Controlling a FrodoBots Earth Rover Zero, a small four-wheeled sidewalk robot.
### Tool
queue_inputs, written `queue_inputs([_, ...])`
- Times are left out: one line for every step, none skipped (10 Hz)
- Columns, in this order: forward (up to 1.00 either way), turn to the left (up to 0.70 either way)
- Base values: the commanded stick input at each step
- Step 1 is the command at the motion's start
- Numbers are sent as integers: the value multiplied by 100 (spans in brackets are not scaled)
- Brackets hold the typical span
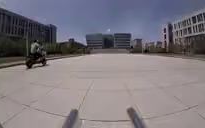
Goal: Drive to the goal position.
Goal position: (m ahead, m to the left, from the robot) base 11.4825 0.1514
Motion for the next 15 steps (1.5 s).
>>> queue_inputs([70,0])
queue_inputs([70,0])
queue_inputs([70,0])
queue_inputs([70,0])
queue_inputs([70,0])
queue_inputs([70,0])
queue_inputs([70,0])
queue_inputs([70,0])
queue_inputs([70,-13])
queue_inputs([70,-31])
queue_inputs([70,-32])
queue_inputs([70,-8])
queue_inputs([70,0])
queue_inputs([70,0])
queue_inputs([70,0])
